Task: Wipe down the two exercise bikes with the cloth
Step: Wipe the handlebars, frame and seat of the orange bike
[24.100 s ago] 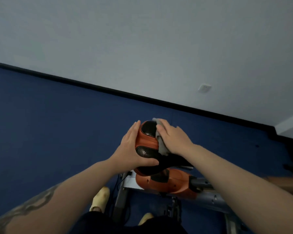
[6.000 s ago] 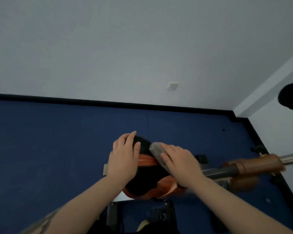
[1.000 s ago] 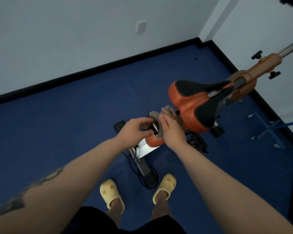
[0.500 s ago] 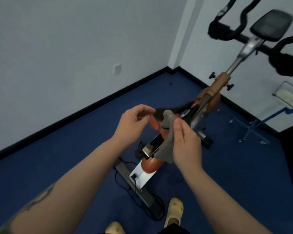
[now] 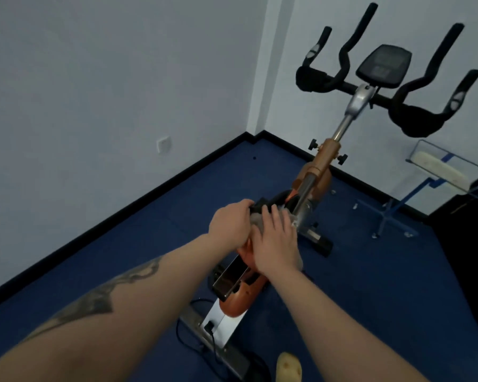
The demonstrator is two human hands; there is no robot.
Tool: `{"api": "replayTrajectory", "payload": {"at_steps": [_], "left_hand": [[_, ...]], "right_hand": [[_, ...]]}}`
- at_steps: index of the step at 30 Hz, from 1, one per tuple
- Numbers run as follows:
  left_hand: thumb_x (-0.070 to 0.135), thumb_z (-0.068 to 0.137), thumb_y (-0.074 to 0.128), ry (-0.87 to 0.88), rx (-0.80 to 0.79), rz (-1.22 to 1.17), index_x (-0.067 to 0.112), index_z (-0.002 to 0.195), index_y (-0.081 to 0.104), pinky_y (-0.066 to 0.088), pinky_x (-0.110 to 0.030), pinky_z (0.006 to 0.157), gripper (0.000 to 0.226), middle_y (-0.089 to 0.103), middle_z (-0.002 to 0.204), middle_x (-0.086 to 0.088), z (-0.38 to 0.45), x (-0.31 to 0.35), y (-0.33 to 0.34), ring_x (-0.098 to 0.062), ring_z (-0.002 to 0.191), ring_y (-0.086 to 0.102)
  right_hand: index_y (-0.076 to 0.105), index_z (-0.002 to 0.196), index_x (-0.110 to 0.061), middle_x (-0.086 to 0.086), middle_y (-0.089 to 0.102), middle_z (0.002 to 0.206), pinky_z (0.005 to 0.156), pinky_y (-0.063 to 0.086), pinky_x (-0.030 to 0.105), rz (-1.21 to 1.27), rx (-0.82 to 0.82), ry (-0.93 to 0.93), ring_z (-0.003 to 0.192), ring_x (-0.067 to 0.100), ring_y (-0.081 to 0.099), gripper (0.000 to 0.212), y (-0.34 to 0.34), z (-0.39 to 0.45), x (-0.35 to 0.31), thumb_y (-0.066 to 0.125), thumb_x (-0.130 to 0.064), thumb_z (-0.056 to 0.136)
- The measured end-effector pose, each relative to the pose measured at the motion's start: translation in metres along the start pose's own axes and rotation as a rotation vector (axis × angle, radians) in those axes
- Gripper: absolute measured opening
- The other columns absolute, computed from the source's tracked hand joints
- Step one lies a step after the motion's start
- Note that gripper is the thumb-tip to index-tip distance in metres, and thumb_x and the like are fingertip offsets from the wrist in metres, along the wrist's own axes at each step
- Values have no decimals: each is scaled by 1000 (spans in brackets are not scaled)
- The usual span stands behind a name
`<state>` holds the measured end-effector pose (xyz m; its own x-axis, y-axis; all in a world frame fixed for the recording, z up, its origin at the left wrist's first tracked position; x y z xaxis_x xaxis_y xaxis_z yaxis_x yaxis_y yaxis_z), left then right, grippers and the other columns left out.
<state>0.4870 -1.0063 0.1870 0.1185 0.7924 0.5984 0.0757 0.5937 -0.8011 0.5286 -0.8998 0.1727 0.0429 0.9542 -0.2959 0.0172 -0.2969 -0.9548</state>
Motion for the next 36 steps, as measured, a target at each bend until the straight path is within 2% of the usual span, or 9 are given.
{"api": "replayTrajectory", "payload": {"at_steps": [4,8,11,14,18,23,29,33,36], "left_hand": [[32,104,27,-92,-144,17,24,132,51,46,-40,92,38,62,127,-3,17,-12,16,-23,112,58],[32,100,28,-126,41,114,28,115,59,42,-34,66,35,67,103,2,16,-18,13,-19,90,61],[32,100,29,-171,56,94,24,105,62,39,-33,66,35,67,101,3,20,-25,11,-19,88,60],[31,100,30,-181,50,74,22,102,63,37,-33,67,34,65,98,4,21,-27,11,-20,88,59],[34,99,29,-177,79,77,25,100,63,37,-32,64,35,64,93,6,20,-27,10,-17,80,55],[36,99,28,-163,80,76,27,100,62,37,-32,66,35,61,90,7,19,-26,9,-16,80,54],[36,98,29,-173,104,74,29,101,63,33,-30,61,35,60,90,10,19,-26,8,-13,78,53],[39,98,28,-197,95,89,32,106,63,39,-31,66,37,64,97,9,20,-28,10,-15,84,57],[40,98,28,-205,96,79,34,107,63,39,-31,66,36,65,99,12,18,-30,9,-14,86,57]], "right_hand": [[-1,156,-22,-1,-11,163,122,2,43,56,16,141,149,22,-12,61,1,-8,4,18,-46,103],[-2,155,-24,-2,-13,162,120,1,42,19,42,95,149,22,-12,65,10,-37,-3,12,-50,98],[-1,157,-22,0,-10,164,120,16,45,181,-36,274,150,25,-1,62,0,6,13,23,-45,103],[-12,155,-22,4,-9,164,108,33,48,363,-47,430,145,32,20,71,-4,13,25,31,-44,103],[-6,155,-20,5,8,162,100,39,49,358,45,400,141,31,26,74,5,-30,25,29,-54,99],[26,149,-9,17,45,143,99,42,42,644,-136,698,125,36,48,64,14,15,62,25,-52,101],[15,152,-15,8,31,151,91,45,44,346,113,417,131,29,39,68,3,-25,28,31,-54,99],[14,151,-7,14,37,150,93,42,44,483,-68,578,127,36,47,65,12,35,52,28,-46,102],[8,152,-3,18,29,154,101,39,44,588,-75,640,133,37,41,66,11,59,59,25,-44,103]]}}
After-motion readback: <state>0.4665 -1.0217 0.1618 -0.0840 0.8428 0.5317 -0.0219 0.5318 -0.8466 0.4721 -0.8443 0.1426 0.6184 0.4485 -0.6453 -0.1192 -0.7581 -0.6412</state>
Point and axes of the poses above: each hand's wrist, its own z-axis towards the middle knuckle, its own y-axis out of the palm, x = y × z, the point moved 9 cm from there along z, towards the middle knuckle
